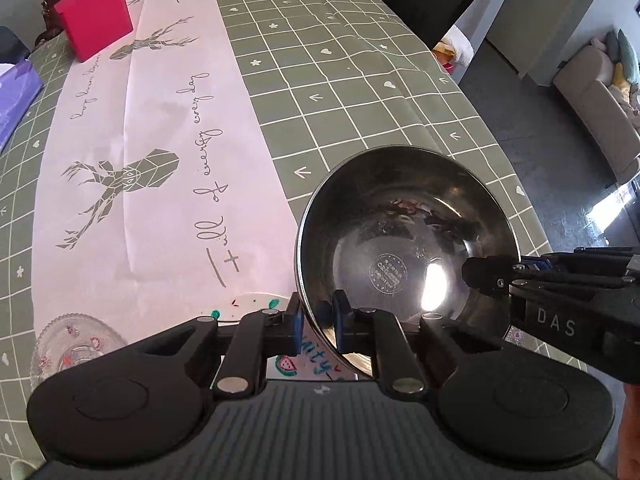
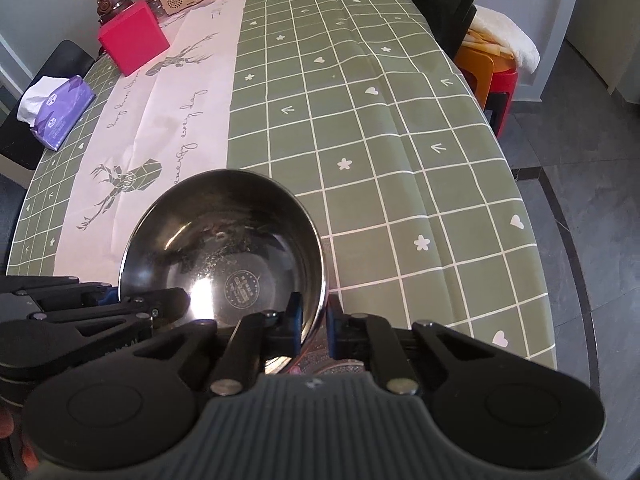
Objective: Organize plates and bowls
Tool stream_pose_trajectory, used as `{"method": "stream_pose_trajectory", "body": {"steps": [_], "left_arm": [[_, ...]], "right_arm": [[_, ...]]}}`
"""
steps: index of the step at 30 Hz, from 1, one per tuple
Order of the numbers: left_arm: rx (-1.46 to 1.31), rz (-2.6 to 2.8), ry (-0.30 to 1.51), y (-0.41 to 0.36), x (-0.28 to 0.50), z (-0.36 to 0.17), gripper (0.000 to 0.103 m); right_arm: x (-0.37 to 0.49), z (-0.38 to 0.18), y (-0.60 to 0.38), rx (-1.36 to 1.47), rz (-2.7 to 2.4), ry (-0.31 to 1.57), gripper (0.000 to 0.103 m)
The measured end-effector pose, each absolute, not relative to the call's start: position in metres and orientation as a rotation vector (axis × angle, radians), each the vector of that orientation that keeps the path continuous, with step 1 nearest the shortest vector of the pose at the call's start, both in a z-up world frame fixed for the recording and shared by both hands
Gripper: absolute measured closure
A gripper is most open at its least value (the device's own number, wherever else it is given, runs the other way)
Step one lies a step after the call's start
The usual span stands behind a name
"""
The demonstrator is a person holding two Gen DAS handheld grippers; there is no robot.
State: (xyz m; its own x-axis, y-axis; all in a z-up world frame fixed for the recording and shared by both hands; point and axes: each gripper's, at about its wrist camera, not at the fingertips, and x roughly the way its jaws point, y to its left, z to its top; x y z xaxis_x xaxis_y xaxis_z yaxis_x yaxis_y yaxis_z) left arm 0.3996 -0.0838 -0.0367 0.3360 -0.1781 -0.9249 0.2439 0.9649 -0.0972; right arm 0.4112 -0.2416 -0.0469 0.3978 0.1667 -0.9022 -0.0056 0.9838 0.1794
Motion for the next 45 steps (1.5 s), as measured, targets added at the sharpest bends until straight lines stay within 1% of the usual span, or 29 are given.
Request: {"method": "stream_pose_trajectory", "body": {"steps": [7,15,21,26,34,45], "left_arm": [[0.084,-0.268,1.195,-0.082,0.359,0.001,0.087],[0.124,-0.261,1.169,-0.077,0.293,0.043,0.087],[0.168,-0.242,1.147,-0.062,0.236,0.06,0.087],[0.186,-0.231,1.166,-0.037,0.191,0.065,0.086],[0.211,-0.196,1.235,0.013,0.143,0.059,0.086],[0.299,-0.222,1.344,0.071,0.11,0.026,0.085]], "right_arm": [[0.369,-0.011,-0.241,0.137,0.149,1.133,0.095],[0.306,0.027,-0.235,0.102,0.21,1.085,0.095],[0.249,0.045,-0.215,0.056,0.283,1.075,0.095],[0.205,0.052,-0.188,0.003,0.352,1.081,0.095],[0.155,0.043,-0.14,-0.018,0.47,1.117,0.094],[0.124,-0.003,-0.075,-0.016,0.59,1.22,0.093]]}}
